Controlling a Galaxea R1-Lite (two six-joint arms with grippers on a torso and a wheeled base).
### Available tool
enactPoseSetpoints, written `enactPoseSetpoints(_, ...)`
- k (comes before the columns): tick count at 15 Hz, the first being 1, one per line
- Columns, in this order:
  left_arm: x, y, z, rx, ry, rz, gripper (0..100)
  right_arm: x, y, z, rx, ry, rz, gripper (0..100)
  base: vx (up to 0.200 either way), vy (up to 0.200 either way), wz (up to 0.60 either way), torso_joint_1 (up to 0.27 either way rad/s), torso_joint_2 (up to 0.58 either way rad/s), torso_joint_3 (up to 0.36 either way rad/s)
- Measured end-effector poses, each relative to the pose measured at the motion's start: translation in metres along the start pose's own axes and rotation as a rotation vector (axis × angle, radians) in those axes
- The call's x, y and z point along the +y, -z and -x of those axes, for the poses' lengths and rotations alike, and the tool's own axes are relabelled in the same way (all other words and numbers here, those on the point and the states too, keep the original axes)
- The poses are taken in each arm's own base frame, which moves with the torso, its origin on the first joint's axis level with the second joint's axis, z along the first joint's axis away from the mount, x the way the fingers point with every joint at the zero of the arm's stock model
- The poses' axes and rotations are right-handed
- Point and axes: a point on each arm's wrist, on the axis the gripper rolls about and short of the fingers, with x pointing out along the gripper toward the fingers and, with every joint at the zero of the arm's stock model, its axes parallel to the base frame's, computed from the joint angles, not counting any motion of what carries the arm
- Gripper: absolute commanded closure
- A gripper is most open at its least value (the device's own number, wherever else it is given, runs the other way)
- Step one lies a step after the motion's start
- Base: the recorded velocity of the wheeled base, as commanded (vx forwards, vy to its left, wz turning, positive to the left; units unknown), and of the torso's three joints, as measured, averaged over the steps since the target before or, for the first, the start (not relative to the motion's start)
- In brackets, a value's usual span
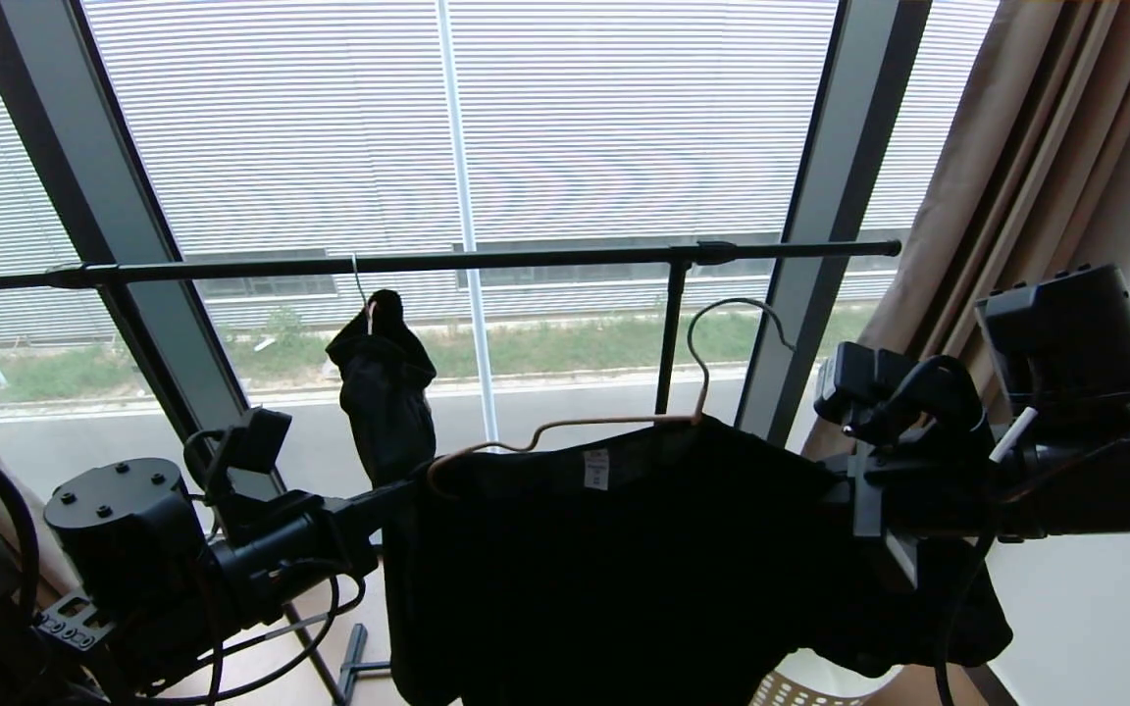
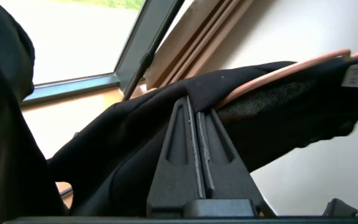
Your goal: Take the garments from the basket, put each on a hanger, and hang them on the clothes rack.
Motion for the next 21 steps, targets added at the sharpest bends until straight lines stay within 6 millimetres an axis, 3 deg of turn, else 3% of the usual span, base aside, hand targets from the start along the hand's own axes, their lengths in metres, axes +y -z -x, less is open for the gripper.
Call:
enactPoseSetpoints(6,-0.004,-0.004,0.002,-0.014,0.017,-0.01,100,0.002,0.011,0.001,0.024,-0.001,-0.018,100,0.0,0.0,0.0,0.0,0.0,0.0)
enactPoseSetpoints(14,0.008,-0.009,0.003,-0.041,-0.028,-0.006,100,0.002,0.013,0.009,0.015,0.016,-0.023,100,0.0,0.0,0.0,0.0,0.0,0.0)
enactPoseSetpoints(21,-0.012,-0.017,-0.028,-0.002,0.064,-0.031,100,0.001,0.015,0.001,0.035,0.0,-0.029,100,0.0,0.0,0.0,0.0,0.0,0.0)
